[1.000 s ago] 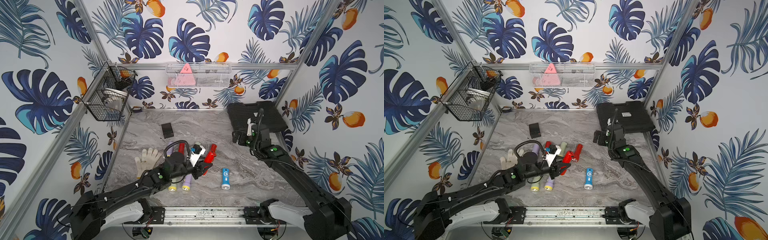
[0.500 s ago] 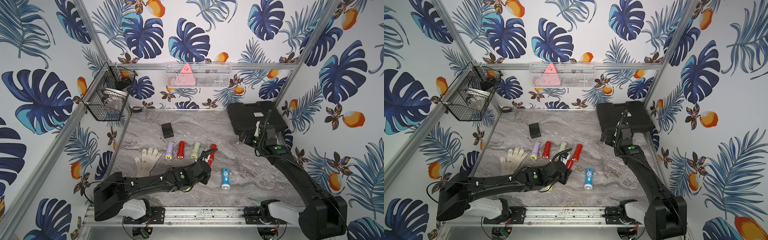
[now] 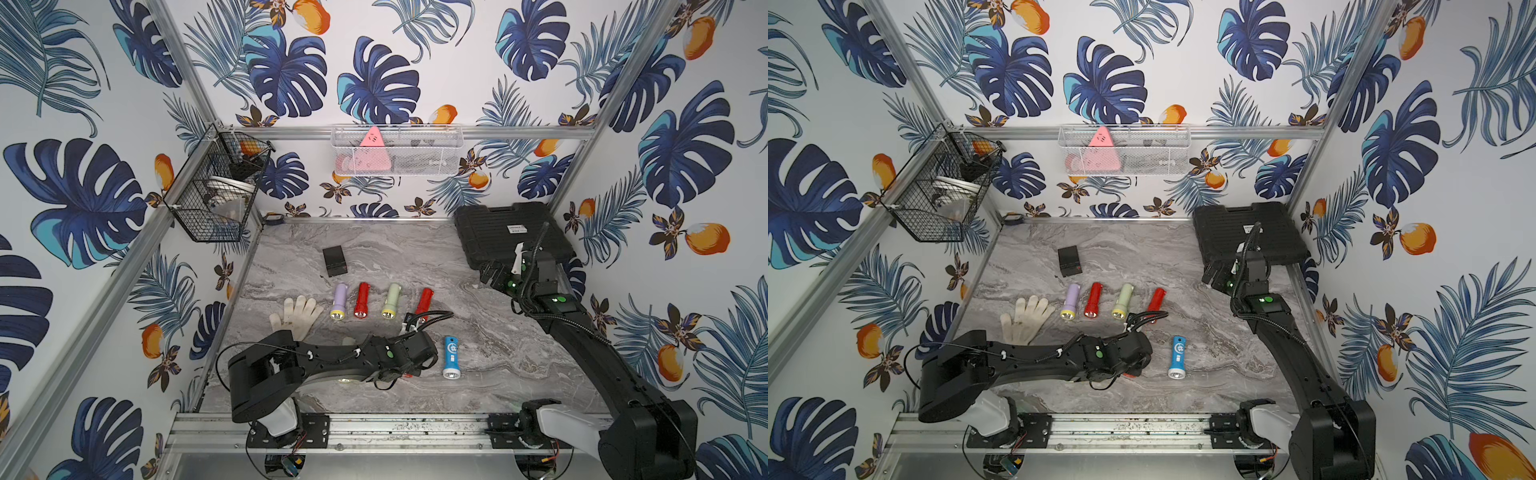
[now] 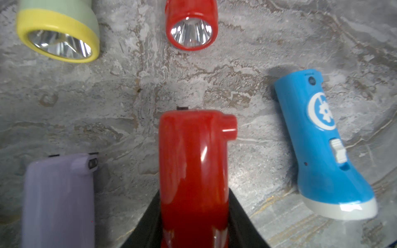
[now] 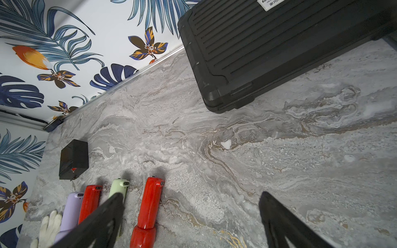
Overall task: Close the plug at the bottom of the flashlight
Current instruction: Place the flashlight at the center of the board.
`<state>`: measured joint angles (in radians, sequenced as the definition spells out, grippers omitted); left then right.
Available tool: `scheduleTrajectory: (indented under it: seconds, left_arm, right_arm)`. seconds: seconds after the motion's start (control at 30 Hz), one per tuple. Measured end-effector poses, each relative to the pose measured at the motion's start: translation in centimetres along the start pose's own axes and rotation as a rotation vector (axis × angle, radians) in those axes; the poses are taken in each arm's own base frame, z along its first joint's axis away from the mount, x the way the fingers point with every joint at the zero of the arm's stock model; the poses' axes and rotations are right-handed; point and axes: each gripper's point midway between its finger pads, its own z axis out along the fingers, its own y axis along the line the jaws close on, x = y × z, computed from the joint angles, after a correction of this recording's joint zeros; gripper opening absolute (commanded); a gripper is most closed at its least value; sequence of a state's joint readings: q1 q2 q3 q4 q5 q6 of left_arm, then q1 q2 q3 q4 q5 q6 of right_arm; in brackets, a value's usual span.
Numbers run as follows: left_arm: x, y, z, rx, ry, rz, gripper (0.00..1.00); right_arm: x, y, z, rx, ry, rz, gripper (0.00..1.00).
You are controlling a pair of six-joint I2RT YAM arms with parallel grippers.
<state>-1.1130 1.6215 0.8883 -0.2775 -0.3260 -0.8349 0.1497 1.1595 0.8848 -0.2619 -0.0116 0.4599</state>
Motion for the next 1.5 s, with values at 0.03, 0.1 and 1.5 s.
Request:
scheduleTrajectory:
  seconds: [0.03,0.1,1.5]
  left_arm:
    - [0.3,0.0,0.2,-0.004,0.012,0.003,0.00]
    - [0.8,0.0,0.6,-0.006,0.036,0.009,0.00]
    - [-4.4,-6.1,-1.3,0.100,0.001,0.102,0.80]
  right_arm:
    - [0.0,0.0,0.0,-0.001,-0.002,0.000,1.00]
    - [0.0,0.0,0.0,-0.001,-0.002,0.000,1.00]
    - [-0.6,-1.1,-0.8,0.041,-0.032,0.014,1.00]
